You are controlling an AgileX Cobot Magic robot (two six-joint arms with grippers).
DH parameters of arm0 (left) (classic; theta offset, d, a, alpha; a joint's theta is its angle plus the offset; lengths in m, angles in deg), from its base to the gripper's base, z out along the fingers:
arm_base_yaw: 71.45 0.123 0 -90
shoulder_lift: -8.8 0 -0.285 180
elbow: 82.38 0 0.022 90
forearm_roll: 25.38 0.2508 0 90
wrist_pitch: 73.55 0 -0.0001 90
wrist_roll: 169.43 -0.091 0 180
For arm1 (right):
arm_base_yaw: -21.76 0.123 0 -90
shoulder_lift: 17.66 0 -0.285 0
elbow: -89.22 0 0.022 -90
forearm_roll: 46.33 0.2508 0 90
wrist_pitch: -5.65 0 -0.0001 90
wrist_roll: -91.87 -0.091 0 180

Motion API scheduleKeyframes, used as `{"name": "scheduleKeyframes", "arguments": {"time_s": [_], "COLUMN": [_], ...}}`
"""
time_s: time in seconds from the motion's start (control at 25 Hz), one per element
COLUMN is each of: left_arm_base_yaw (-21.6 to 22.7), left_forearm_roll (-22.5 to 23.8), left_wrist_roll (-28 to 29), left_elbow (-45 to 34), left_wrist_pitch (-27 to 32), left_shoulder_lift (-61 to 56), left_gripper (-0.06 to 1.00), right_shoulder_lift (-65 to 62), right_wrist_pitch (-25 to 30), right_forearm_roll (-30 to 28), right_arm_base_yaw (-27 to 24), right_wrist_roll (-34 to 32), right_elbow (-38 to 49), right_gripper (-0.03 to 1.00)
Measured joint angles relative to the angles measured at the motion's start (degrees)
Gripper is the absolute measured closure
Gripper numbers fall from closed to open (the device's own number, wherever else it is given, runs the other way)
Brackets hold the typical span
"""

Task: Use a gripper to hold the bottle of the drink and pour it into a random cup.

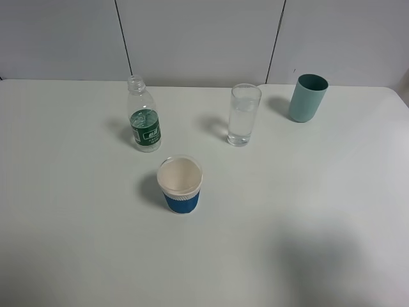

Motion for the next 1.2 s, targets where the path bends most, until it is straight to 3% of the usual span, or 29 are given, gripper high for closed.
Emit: {"name": "scheduleKeyframes", "arguments": {"time_s": [1.2], "left_arm_base_yaw": [0.0], "left_forearm_roll": [-0.19], "left_wrist_roll": [-0.07], "left_elbow": [0.0], "left_wrist_pitch": [0.0], "left_shoulder_lift": [0.0], "left_gripper": [0.03], "right_shoulder_lift": [0.0], "right_wrist_pitch": [0.0], "right_forearm_roll": [0.0], "right_arm_base_yaw": [0.0], "right_wrist_roll": [0.0], "right_elbow": [0.0], "right_gripper": [0.23]}}
